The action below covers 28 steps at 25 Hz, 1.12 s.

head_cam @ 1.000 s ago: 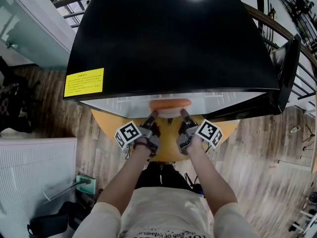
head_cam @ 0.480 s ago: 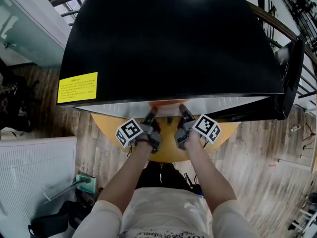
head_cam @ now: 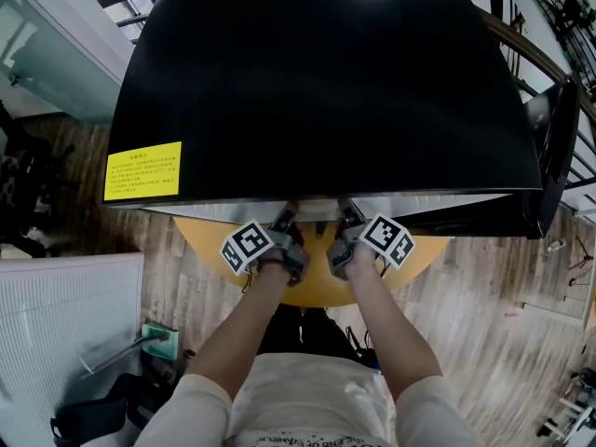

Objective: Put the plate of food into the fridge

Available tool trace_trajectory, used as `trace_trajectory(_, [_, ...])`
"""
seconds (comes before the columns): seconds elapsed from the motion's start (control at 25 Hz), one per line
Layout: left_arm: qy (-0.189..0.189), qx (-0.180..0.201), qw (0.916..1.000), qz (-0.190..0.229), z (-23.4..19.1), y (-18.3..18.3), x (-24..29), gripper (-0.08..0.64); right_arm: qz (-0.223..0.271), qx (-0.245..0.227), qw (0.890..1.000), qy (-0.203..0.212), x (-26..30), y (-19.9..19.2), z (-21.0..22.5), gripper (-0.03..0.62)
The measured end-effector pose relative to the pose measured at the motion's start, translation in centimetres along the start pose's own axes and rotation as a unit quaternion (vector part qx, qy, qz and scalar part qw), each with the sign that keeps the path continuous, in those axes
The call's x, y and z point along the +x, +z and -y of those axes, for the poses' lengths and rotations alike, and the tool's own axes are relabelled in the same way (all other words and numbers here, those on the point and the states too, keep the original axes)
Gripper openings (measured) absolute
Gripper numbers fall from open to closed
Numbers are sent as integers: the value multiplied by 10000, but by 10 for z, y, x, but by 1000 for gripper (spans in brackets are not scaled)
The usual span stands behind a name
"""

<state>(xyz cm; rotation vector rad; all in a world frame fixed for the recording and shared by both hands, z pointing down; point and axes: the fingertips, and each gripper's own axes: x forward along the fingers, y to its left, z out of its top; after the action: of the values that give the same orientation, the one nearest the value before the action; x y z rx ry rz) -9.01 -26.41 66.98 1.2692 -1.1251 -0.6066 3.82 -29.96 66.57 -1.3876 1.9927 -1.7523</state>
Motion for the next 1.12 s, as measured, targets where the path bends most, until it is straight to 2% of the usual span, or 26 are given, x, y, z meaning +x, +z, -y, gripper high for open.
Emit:
trace_trajectory(0.52, [58,7,10000,24,-3,2,3,32,48,-338,9993,-118,6,1,-1,38])
trace_trajectory(0.84, [333,410,9985,-121,-3,1,5,32,-31,-962,9941,-494,7,2,-2,57])
trace_trajectory(1.12, [463,714,9960,-269,-2,-2,4,54,-121,-1679,9820,-863,6,4,-3,80])
